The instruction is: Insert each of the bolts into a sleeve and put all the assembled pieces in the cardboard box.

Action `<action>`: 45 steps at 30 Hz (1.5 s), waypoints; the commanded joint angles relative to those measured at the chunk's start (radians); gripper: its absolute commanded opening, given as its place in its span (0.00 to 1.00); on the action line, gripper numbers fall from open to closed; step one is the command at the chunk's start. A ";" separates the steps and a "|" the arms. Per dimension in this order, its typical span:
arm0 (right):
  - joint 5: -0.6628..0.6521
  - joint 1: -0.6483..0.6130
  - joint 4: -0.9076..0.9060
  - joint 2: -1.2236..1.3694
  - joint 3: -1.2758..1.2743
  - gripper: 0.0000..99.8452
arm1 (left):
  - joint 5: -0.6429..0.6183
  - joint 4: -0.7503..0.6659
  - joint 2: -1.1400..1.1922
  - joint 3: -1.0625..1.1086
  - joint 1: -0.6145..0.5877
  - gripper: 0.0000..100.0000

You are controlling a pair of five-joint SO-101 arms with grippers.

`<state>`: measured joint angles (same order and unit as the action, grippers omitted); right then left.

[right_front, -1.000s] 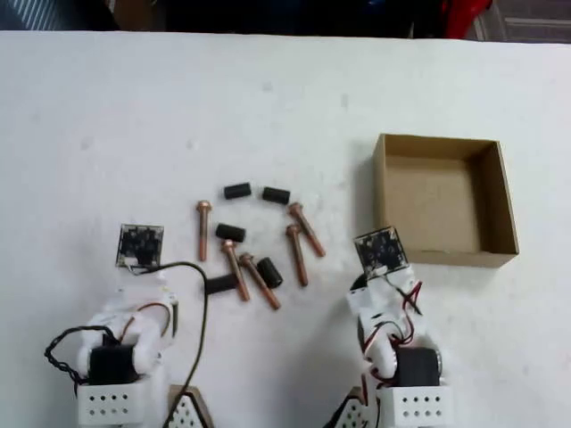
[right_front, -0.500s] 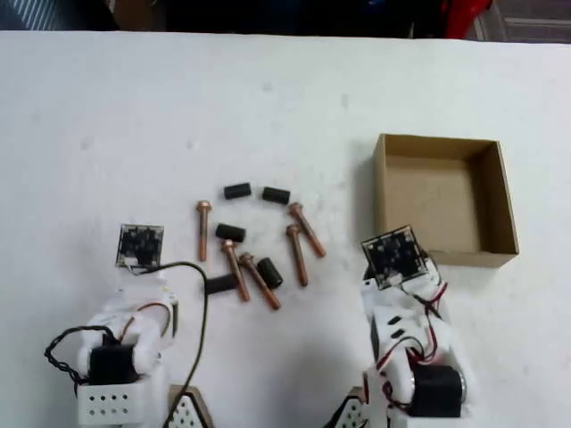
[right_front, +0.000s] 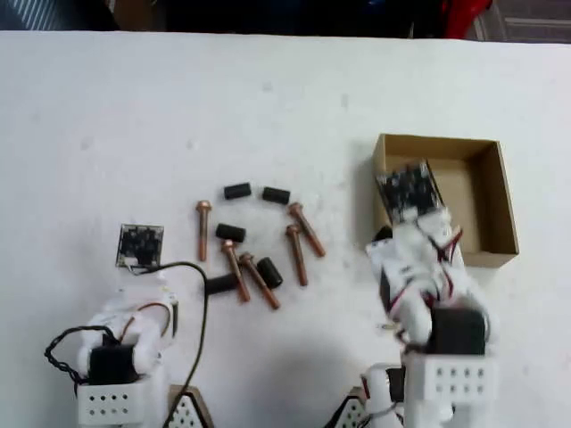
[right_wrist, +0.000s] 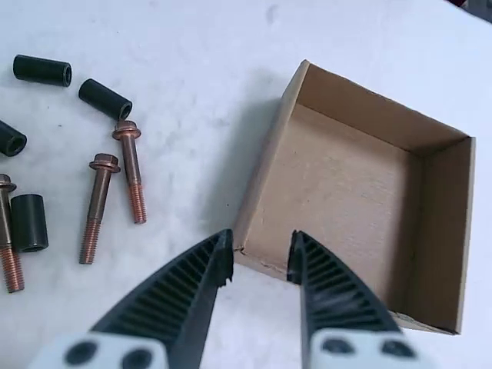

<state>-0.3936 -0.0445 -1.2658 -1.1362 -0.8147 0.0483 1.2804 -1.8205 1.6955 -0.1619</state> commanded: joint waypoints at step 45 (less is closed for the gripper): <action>-0.474 -0.417 0.237 1.363 0.799 0.12 | -0.003 0.005 -0.005 -0.002 -0.056 0.02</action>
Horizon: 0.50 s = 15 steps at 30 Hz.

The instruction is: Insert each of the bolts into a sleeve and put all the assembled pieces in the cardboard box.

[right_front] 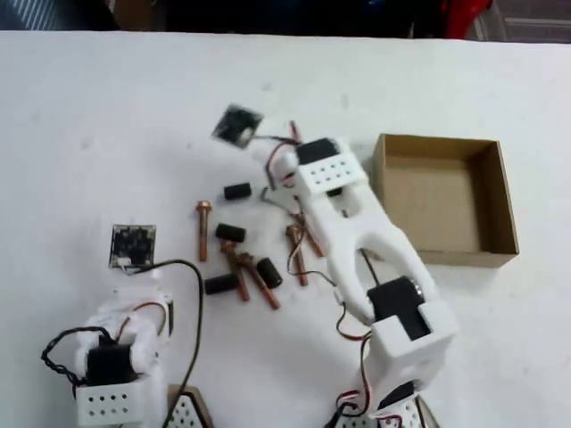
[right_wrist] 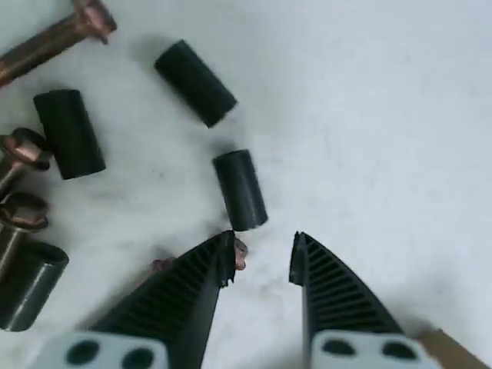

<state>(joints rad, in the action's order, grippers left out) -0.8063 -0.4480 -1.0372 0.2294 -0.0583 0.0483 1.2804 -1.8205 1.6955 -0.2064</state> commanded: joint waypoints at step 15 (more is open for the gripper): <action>-0.206 -0.013 0.162 0.145 0.043 0.12 | -0.003 0.006 -0.005 -0.002 -0.012 0.02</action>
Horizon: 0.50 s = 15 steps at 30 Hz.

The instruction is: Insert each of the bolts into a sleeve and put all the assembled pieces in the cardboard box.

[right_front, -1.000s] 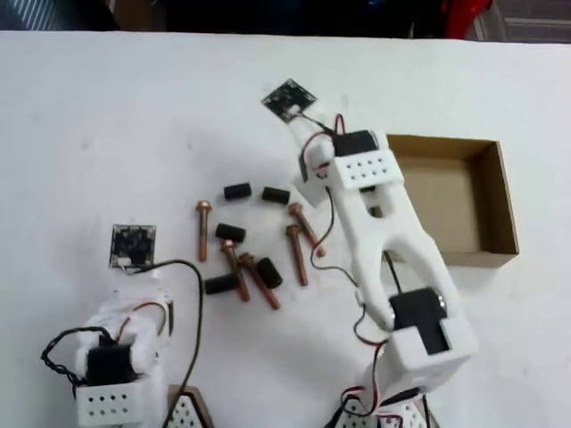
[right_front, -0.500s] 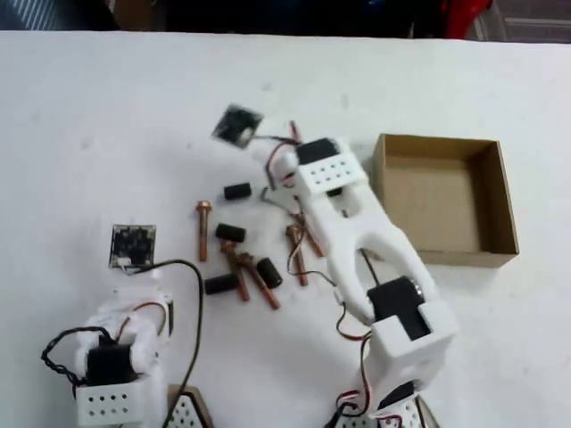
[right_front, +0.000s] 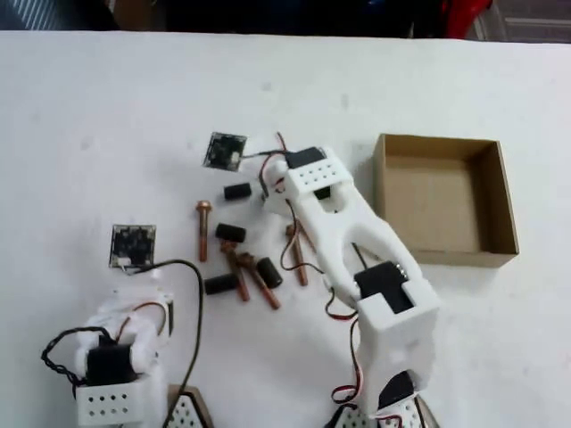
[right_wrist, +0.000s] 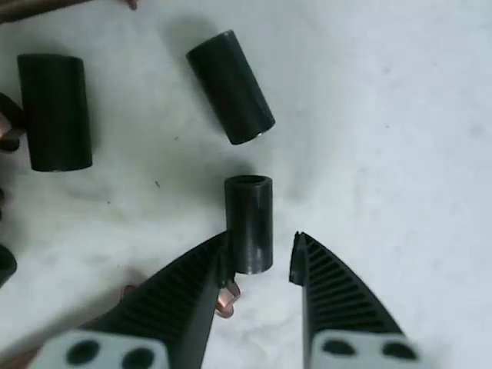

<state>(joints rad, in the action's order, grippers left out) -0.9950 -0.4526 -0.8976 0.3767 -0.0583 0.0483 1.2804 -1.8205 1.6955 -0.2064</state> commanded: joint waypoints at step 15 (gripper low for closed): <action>-0.011 -0.047 0.024 0.185 0.195 0.12 | -0.003 0.006 -0.005 -0.002 -0.012 0.02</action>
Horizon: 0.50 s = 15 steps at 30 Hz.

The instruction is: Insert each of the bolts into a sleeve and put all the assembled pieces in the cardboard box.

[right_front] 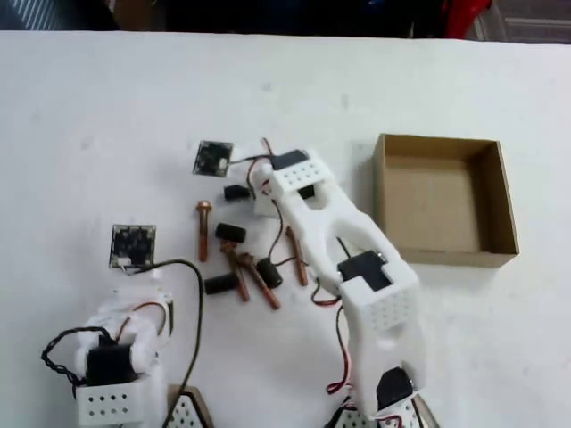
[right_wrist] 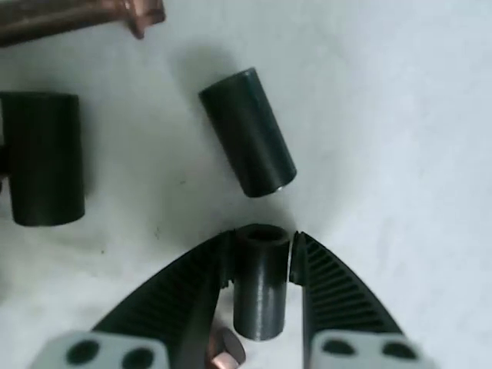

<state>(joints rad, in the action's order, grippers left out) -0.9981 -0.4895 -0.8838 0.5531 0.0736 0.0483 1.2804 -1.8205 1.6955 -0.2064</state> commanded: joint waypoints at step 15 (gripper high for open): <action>-0.014 0.042 -0.039 0.019 0.075 0.12 | -0.003 0.006 -0.005 -0.002 -0.012 0.02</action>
<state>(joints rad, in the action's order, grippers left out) -0.9981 -0.4787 -0.9160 0.5823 0.1197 0.0483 1.2804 -1.8205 1.6955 -0.2064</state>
